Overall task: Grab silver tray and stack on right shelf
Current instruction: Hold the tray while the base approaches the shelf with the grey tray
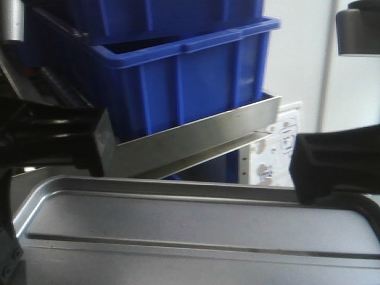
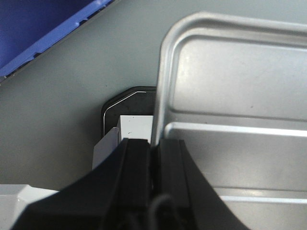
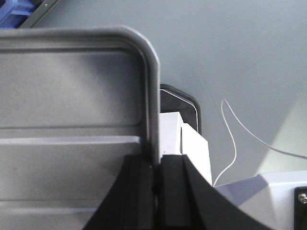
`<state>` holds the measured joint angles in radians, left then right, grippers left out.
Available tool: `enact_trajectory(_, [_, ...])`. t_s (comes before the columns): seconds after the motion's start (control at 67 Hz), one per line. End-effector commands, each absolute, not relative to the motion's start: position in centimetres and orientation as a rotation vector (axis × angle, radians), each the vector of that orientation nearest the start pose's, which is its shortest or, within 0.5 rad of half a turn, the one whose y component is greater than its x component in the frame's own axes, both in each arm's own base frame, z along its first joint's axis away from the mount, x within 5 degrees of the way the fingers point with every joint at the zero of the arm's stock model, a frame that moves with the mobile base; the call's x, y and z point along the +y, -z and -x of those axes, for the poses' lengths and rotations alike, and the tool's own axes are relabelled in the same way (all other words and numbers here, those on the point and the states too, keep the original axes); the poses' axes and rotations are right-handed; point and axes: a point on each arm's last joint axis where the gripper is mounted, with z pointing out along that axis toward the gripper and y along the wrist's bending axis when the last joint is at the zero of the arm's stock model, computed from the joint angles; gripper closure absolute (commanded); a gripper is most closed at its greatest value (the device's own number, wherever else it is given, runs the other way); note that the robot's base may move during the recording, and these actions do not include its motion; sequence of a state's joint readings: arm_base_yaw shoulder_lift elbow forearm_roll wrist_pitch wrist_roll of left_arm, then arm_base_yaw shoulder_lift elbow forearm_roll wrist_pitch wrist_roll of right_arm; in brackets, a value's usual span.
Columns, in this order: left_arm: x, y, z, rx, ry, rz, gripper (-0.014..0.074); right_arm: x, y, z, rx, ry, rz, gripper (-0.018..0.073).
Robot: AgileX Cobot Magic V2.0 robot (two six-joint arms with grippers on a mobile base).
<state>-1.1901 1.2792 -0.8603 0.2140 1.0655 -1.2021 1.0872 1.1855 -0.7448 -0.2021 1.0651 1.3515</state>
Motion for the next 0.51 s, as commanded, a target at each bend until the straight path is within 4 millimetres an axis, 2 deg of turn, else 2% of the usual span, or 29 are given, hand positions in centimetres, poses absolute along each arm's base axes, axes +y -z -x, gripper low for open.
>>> enact_trajectory(0.0, [-16.81, -26.38, -9.39, 2.900, -0.231, -0.076, 0.0697, 13.60, -25.19, -9.81, 2.905, 0.184, -0.281, 0.0489])
enact_trajectory(0.493, [-16.81, -26.38, -9.39, 2.900, -0.231, -0.076, 0.0697, 13.60, -25.19, -9.81, 2.905, 0.184, -0.281, 0.0489])
